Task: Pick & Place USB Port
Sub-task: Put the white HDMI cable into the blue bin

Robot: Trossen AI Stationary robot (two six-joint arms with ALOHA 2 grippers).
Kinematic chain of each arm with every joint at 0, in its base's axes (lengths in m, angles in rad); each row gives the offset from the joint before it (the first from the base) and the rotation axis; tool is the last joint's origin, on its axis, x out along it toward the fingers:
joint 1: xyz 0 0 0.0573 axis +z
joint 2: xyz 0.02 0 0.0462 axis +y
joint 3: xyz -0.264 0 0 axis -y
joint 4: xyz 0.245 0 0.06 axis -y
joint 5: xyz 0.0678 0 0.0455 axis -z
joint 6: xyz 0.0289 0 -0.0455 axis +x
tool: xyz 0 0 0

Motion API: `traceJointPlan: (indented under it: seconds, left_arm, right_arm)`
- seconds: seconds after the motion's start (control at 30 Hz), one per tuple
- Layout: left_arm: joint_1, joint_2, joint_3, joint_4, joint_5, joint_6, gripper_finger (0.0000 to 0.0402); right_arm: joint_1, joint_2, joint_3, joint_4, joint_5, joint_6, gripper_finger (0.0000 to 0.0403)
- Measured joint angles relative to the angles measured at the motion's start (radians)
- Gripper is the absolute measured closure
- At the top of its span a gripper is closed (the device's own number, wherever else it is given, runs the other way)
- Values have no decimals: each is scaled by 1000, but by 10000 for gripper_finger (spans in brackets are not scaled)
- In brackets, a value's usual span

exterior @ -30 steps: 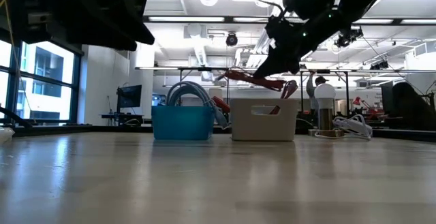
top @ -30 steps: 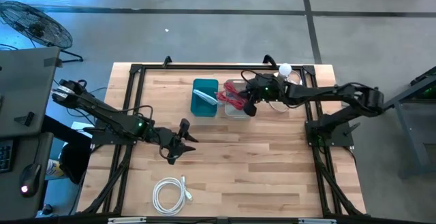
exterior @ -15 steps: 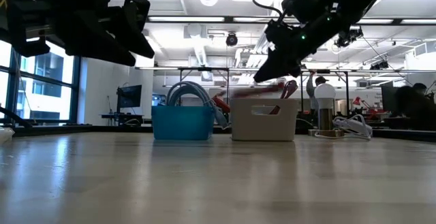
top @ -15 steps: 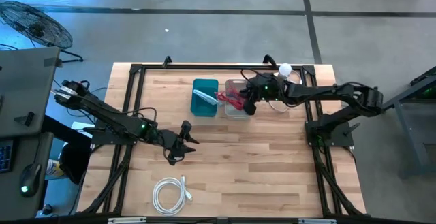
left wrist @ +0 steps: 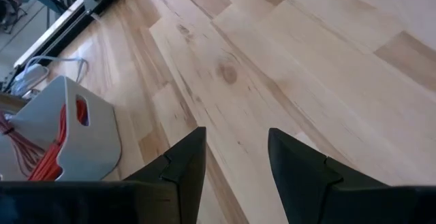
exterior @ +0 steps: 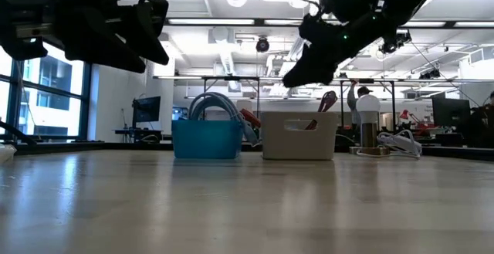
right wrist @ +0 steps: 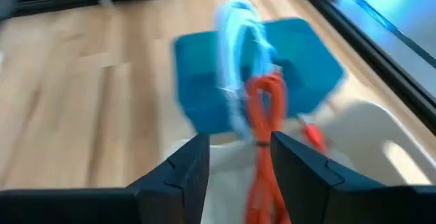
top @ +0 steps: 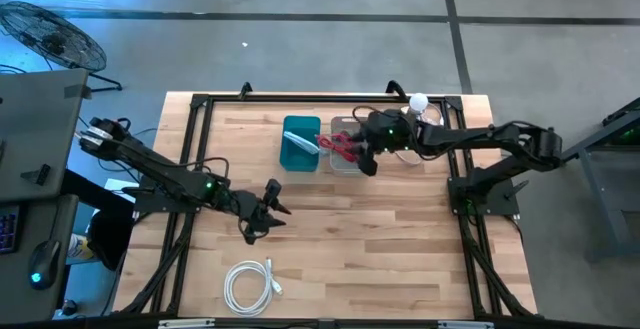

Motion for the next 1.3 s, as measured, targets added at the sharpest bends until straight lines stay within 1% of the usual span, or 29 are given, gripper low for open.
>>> traceJointPlan:
  seconds: [0.2, 0.4, 0.5, 0.57, 0.73, 0.8, 0.93, 1.03, 1.1, 1.17, 1.3]
  left_arm:
    - [0, -60, 7, -57, 0, -17, 247]
    - [0, -146, 100, -326, 16, -106, 247]
    - [0, -161, 135, -460, 82, -172, 247]
    - [0, -163, 149, -538, 144, -221, 247]
    - [-2, -142, 150, -645, 329, -403, 247]
    - [-21, -129, 150, -678, 385, -468, 247]
    - [-85, -87, 150, -674, 452, -558, 247]
    - [-129, -54, 150, -649, 469, -632, 247]
    - [-154, -30, 150, -622, 456, -682, 247]
    - [-175, -10, 150, -604, 422, -724, 247]
    - [-203, 49, 150, -590, 388, -758, 247]
  right_arm:
    - [89, -36, 0, 14, -55, -68, 254]
    - [220, -135, 0, -18, -68, -68, 254]
    - [299, -186, 0, -62, -60, -48, 254]
    - [355, -215, 0, -85, -34, -36, 254]
    - [486, -244, 0, -126, 69, -22, 254]
    - [529, -245, 0, -123, 106, -12, 254]
    - [598, -243, 0, -124, 171, 0, 254]
    - [634, -243, 0, -128, 222, 7, 254]
    - [651, -243, 0, -129, 250, 8, 254]
    - [664, -243, 0, -130, 271, 8, 254]
    - [679, -243, 0, -127, 280, 11, 254]
